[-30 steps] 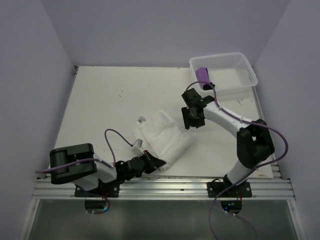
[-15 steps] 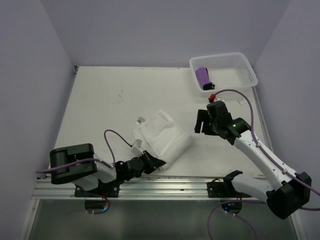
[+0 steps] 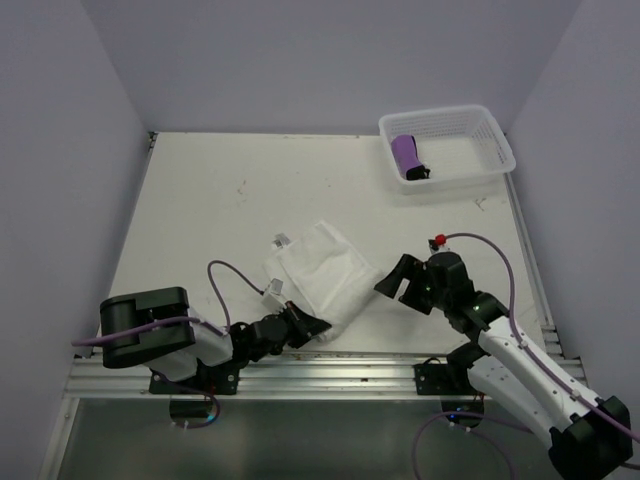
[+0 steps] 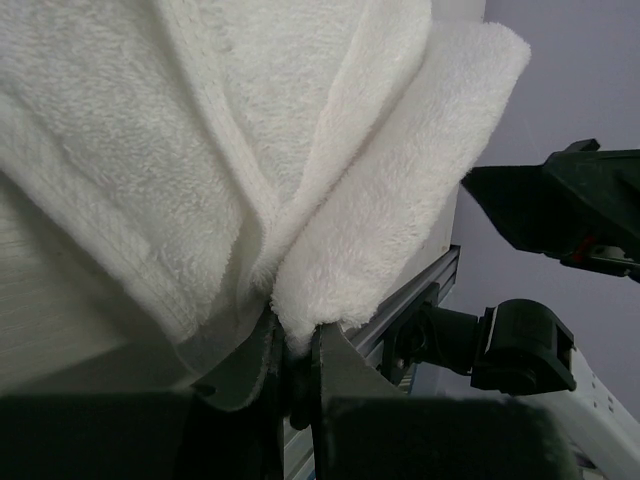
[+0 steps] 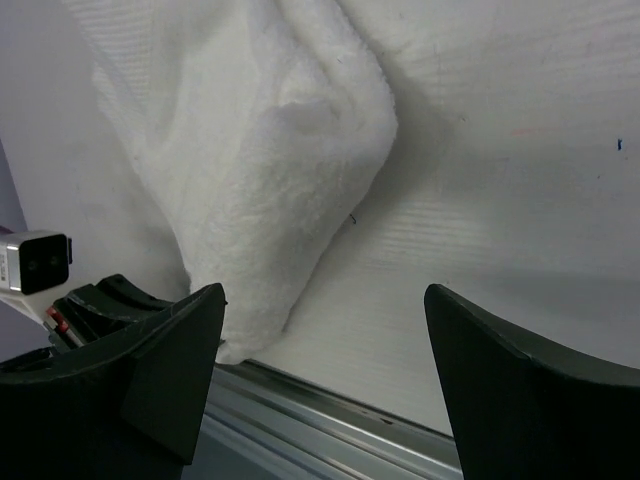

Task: Roll the towels
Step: Roll the towel

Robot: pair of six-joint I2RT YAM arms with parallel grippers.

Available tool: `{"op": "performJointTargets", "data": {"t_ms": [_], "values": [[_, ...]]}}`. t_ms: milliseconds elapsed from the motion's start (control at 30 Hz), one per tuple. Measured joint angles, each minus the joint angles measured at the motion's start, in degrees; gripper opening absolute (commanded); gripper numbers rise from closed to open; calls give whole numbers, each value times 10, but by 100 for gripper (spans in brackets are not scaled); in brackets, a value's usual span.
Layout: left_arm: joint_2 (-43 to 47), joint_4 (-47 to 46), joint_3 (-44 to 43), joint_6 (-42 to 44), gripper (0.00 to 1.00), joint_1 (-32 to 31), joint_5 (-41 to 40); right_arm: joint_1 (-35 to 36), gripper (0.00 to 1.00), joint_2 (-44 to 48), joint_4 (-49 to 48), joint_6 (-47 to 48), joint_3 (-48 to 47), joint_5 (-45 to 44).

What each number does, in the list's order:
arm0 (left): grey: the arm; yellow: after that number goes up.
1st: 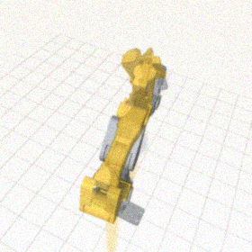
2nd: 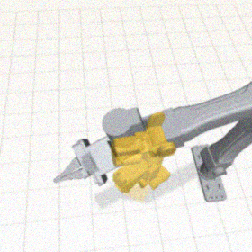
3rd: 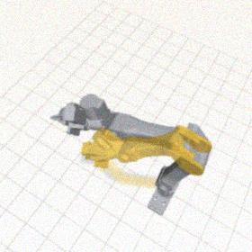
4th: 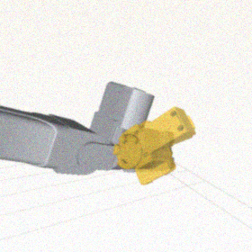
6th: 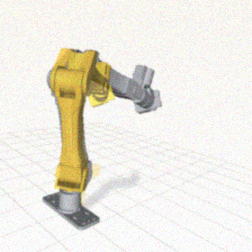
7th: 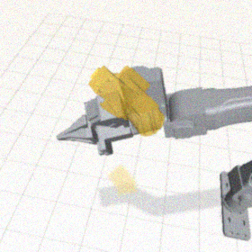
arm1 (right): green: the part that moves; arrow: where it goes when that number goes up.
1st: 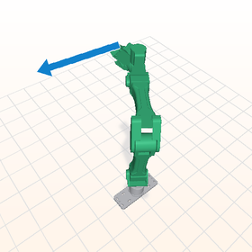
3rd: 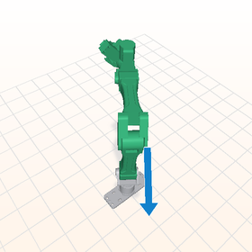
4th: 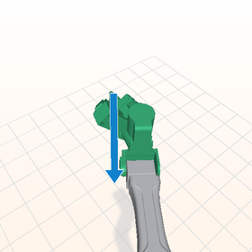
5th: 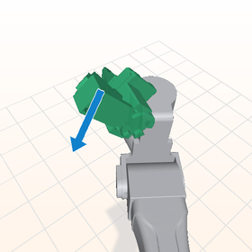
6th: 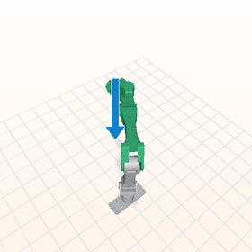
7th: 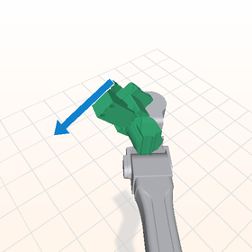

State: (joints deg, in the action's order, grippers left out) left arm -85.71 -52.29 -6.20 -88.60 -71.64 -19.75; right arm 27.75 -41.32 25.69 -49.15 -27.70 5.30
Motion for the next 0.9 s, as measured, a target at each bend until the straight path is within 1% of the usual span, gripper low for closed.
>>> {"op": "performJointTargets", "data": {"t_ms": [133,300,400,767,900], "values": [[-1,0,0,-5,0,0,0,0,86,3,-54,-42,69,33],[-3,-4,1,-8,0,0,0,0,88,4,-150,-82,113,68],[-5,-5,1,-9,0,0,0,0,88,-13,-199,-100,136,82],[-5,-6,1,-13,0,0,0,0,88,-102,-306,-124,150,93],[-5,-6,2,-15,0,0,0,0,87,-136,-329,-126,150,93]]}}
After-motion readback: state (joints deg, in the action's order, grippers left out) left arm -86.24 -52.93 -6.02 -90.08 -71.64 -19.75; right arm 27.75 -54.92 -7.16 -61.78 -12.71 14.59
